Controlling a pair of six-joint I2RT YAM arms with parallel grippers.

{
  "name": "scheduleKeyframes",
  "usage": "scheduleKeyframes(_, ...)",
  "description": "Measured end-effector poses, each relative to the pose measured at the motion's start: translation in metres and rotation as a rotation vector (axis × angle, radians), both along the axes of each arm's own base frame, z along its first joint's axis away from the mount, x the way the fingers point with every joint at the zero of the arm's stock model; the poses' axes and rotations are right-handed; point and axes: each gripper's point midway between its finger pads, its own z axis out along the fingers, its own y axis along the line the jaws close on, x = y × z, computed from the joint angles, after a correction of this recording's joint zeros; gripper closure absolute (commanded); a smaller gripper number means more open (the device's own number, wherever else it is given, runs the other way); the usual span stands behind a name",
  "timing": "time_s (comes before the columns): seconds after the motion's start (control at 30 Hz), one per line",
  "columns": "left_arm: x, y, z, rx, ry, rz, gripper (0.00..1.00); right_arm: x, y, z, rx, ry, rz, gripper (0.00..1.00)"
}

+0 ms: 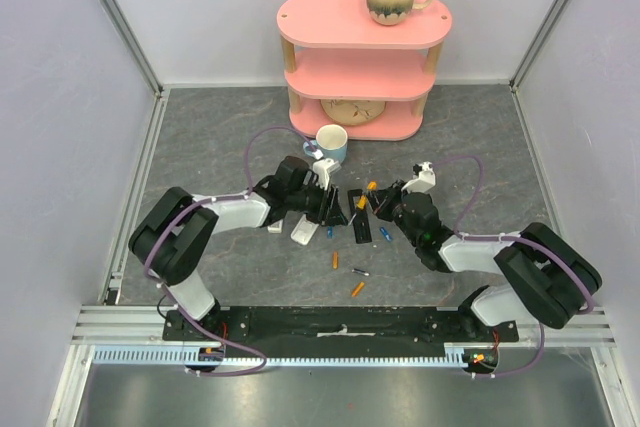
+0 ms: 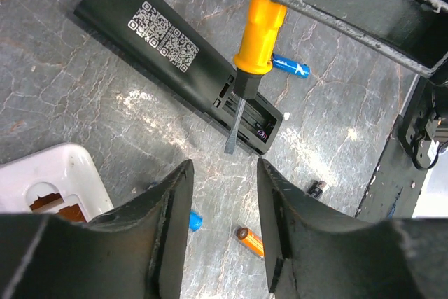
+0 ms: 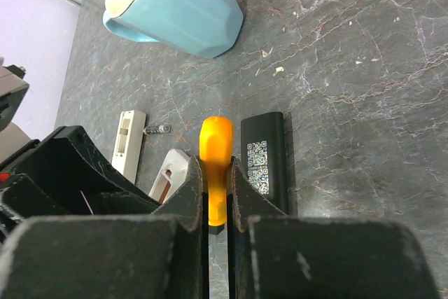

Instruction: Unload the batteries from the remote control

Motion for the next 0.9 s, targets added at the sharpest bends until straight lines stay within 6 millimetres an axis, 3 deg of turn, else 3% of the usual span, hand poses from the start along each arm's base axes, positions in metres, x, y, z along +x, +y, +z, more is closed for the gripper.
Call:
scheduleKeyframes(0.33,0.001,0.001,0.004,-0.025,-0.044,0.008,0.42,-0.001,0.000,0.003,-0.029,-0.012,0.014,1.00)
scheduleKeyframes(0.63,0.001,0.025,0.035,-0.061,-0.216,0.109,0.40,-0.006,-0.007,0.022,-0.099,-0.068,0.049,1.00)
scheduleKeyframes(0.77,0.007,0.043,0.052,-0.067,-0.325,0.203,0.39,0.000,-0.020,0.030,-0.128,-0.068,0.055,1.00)
scheduleKeyframes(0.9,0.010,0.061,0.067,-0.078,-0.416,0.288,0.37,0.014,-0.045,0.029,-0.185,-0.029,0.036,1.00)
